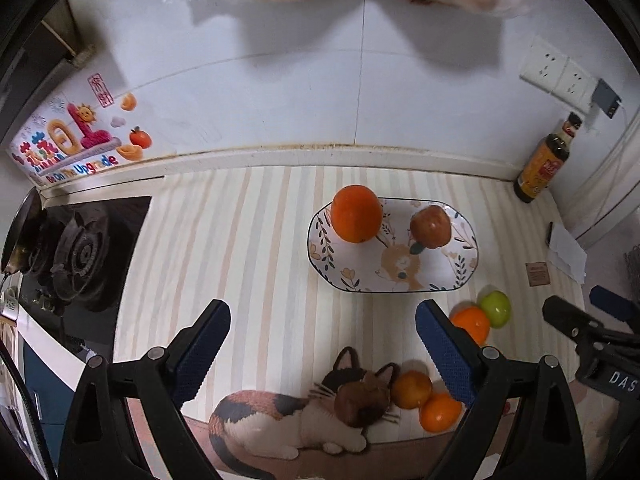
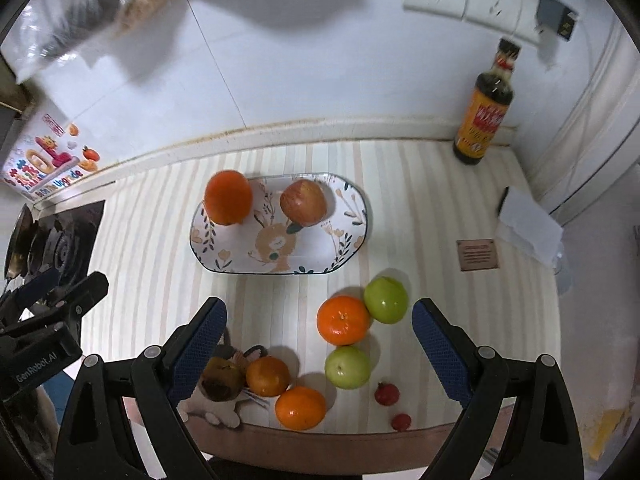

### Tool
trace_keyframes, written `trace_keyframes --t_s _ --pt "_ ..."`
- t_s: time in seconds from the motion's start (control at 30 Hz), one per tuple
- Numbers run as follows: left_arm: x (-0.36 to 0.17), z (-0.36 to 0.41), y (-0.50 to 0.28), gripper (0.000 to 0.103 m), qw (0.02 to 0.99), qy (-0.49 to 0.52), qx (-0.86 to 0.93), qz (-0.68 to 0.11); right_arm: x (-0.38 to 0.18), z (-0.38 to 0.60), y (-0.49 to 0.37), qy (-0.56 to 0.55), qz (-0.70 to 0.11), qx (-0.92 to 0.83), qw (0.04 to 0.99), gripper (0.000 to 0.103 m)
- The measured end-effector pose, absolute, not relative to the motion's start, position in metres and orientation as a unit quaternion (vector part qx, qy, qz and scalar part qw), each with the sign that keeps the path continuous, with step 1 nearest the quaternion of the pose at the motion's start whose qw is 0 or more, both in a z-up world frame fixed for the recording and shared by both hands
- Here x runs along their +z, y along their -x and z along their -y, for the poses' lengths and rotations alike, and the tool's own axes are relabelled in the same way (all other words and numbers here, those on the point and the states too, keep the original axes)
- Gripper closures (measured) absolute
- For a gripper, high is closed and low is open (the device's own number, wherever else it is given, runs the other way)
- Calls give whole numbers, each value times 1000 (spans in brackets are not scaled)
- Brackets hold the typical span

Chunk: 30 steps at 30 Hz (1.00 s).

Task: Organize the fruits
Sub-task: 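Lift both open tools away from the plate, then grasp the dark brown fruit with the left tool while the right tool grasps a tangerine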

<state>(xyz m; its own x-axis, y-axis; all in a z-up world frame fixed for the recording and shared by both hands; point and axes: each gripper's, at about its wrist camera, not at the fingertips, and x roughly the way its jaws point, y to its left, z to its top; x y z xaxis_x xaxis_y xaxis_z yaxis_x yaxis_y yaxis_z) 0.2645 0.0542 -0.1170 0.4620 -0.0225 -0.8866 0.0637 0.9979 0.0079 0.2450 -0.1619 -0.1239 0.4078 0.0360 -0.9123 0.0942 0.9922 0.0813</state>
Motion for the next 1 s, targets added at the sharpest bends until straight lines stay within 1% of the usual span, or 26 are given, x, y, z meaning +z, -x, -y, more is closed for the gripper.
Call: trace_keyframes --t_s 0.3,0.5,0.57,0.6,0.63,0.77,0.87,1.0 --pt "-85 -53 -233 8 867 -23 -47 -496 -77 157 -206 -67 -509 -18 858 7" --pt "-84 -54 -228 8 860 -7 -56 -507 -72 158 -194 -92 -507 -11 857 7" --pt "-90 -53 -231 7 856 -8 -56 -514 -79 162 -195 -103 -512 -10 853 4" --pt "-94 -52 -233 3 851 -10 -58 -521 -84 163 -196 -105 -517 -12 849 4" --pt "-99 -51 -236 2 847 -10 -60 -528 -90 166 -197 -108 -524 -15 845 4" --pt "-129 -46 -243 1 830 -12 -70 -553 -124 177 -203 -134 -554 -8 822 4" --pt "-167 -38 -249 1 803 -28 -72 -591 -160 184 -206 -155 -583 -3 797 4" --pt "-238 -31 -253 1 745 -37 -79 -661 -207 190 -204 -174 -619 7 766 4"
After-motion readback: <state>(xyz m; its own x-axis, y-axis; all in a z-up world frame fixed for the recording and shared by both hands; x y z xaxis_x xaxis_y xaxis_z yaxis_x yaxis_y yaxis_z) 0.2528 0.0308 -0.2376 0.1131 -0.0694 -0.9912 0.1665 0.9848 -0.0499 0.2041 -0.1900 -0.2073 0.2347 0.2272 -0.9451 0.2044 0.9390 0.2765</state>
